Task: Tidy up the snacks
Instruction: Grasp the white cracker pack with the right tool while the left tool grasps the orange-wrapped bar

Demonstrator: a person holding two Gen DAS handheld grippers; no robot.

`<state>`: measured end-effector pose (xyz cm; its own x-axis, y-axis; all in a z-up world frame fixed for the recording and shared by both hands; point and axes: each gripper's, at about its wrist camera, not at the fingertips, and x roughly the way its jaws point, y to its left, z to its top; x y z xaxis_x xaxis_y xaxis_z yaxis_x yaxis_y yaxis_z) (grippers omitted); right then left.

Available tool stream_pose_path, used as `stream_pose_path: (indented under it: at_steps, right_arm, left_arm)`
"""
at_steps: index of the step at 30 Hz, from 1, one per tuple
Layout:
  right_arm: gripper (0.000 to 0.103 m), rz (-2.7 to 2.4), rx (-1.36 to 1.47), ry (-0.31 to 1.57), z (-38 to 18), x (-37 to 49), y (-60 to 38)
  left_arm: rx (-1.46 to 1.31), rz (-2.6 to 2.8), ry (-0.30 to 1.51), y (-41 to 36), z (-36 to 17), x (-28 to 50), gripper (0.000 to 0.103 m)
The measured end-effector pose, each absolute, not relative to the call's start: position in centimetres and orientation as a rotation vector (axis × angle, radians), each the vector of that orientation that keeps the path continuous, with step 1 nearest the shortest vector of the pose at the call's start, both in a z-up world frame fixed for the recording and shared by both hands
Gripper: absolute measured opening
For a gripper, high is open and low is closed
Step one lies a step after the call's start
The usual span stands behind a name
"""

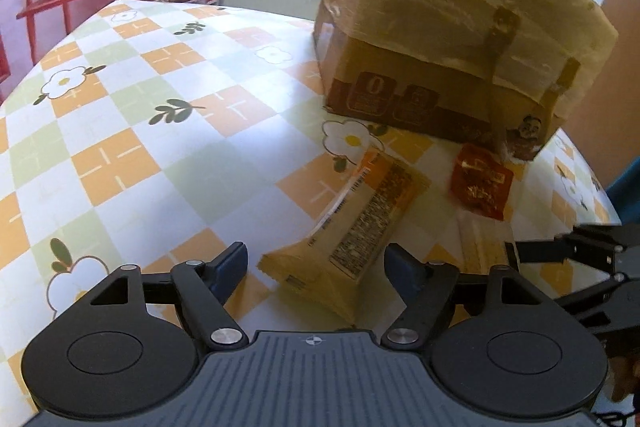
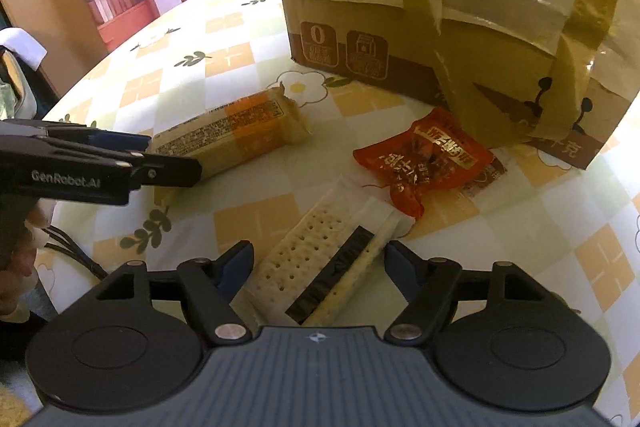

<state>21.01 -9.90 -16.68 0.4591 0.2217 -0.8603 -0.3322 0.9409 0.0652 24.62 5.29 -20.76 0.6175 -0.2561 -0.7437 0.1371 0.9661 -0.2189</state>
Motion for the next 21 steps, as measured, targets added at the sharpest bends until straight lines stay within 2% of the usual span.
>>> stream_pose_path:
  at_steps: [4, 8, 10, 12, 15, 17, 21]
  right_arm:
    - [0.078, 0.325, -0.092, 1.048, -16.7, 21.0, -9.8]
    - [0.082, 0.322, -0.150, 1.039, -17.2, 21.1, -8.5]
    - [0.082, 0.326, -0.181, 1.025, -17.3, 20.9, -8.2]
    - [0.074, 0.325, -0.189, 1.011, -17.3, 20.7, -8.5]
    - [0.071, 0.311, -0.176, 1.000, -17.1, 20.3, -9.6]
    - [0.071, 0.281, -0.158, 0.995, -17.0, 20.1, -10.7]
    - [0.071, 0.220, -0.108, 0.990, -16.8, 19.8, -12.7]
  left_arm:
    - [-0.153, -0.266, 0.840, 5.5, -19.9, 25.5, 0.079]
    - [-0.043, -0.316, 0.868, 3.7, -20.3, 27.2, 0.080]
    - [-0.011, -0.334, 0.876, 2.8, -20.7, 27.5, 0.080]
    - [0.004, -0.339, 0.884, 2.4, -21.1, 27.6, 0.078]
    - [0.021, -0.311, 0.864, 2.5, -21.2, 26.9, 0.065]
    - [-0.023, -0.287, 0.865, 3.0, -21.2, 26.3, 0.051]
    - [-0.101, -0.242, 0.865, 4.0, -21.1, 25.1, 0.049]
